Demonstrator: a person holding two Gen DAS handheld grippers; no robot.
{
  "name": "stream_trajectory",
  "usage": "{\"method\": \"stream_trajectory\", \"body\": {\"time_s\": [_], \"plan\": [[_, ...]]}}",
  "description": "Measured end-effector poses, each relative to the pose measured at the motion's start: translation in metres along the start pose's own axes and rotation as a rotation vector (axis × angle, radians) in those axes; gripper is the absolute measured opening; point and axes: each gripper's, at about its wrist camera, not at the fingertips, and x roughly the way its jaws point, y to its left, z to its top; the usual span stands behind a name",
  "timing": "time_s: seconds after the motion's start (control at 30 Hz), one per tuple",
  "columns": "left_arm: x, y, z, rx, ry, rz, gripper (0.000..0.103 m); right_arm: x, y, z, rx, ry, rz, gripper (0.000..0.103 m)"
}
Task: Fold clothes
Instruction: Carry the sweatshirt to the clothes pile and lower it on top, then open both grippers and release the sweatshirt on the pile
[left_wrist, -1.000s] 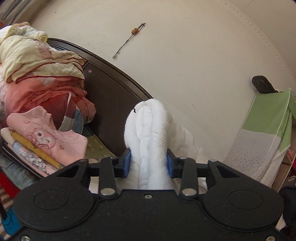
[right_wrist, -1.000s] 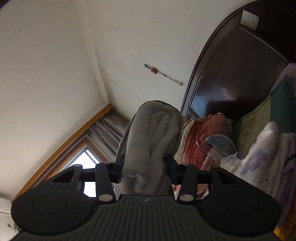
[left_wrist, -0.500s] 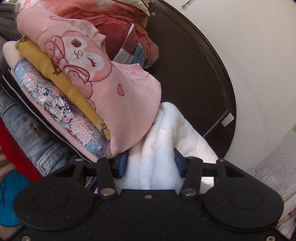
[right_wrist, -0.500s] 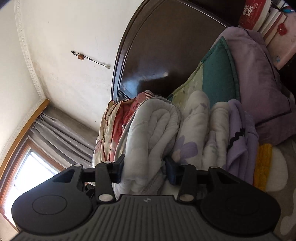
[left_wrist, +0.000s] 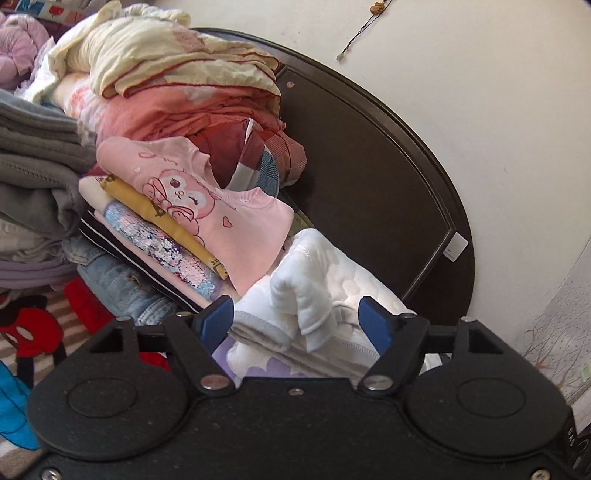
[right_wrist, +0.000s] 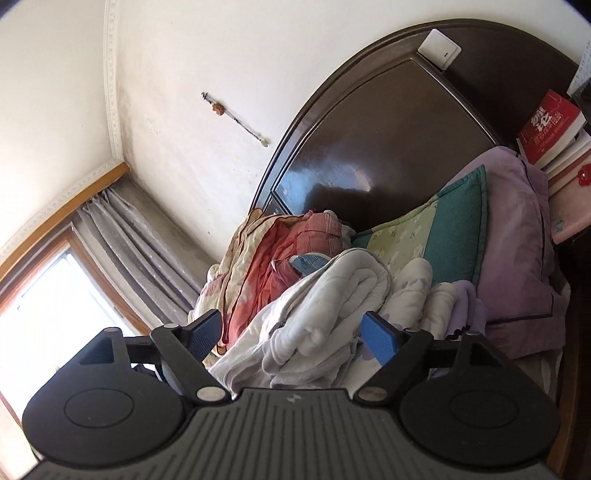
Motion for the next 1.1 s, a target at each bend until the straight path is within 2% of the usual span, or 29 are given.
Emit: {"method": "stream_trajectory", "body": {"time_s": [0.13, 0.17, 0.23, 0.4, 0.47, 0.57, 0.73, 1.1], "plan": [[-0.030, -0.032, -0.013, 0.131, -0.041, 0.114, 0.089, -0.015, 0.022, 0.005, -0.046, 0.063, -0.044, 0.103], [-0.033, -0.040, -0.016, 0.160, -0.044, 0.143, 0.096, -0.017, 0.027, 0.006, -0.058, 0.079, -0.060, 0.103], [-0.041, -0.054, -0.024, 0.195, -0.045, 0.183, 0.100, -0.022, 0.039, 0.006, -0.098, 0.107, -0.097, 0.103], [-0.060, -0.084, -0.043, 0.264, -0.078, 0.331, 0.103, -0.028, 0.062, 0.006, -0.172, 0.152, -0.168, 0.103], [-0.063, -0.093, -0.049, 0.288, -0.068, 0.368, 0.103, -0.029, 0.070, 0.007, -0.188, 0.181, -0.209, 0.103], [-0.065, -0.105, -0.053, 0.326, -0.011, 0.379, 0.103, -0.029, 0.078, 0.009, -0.214, 0.215, -0.245, 0.103], [-0.072, -0.112, -0.060, 0.297, -0.009, 0.336, 0.103, -0.035, 0.090, 0.013, -0.277, 0.256, -0.281, 0.103], [-0.077, -0.131, -0.078, 0.316, 0.003, 0.400, 0.103, -0.047, 0.098, 0.019, -0.373, 0.306, -0.355, 0.103]]}}
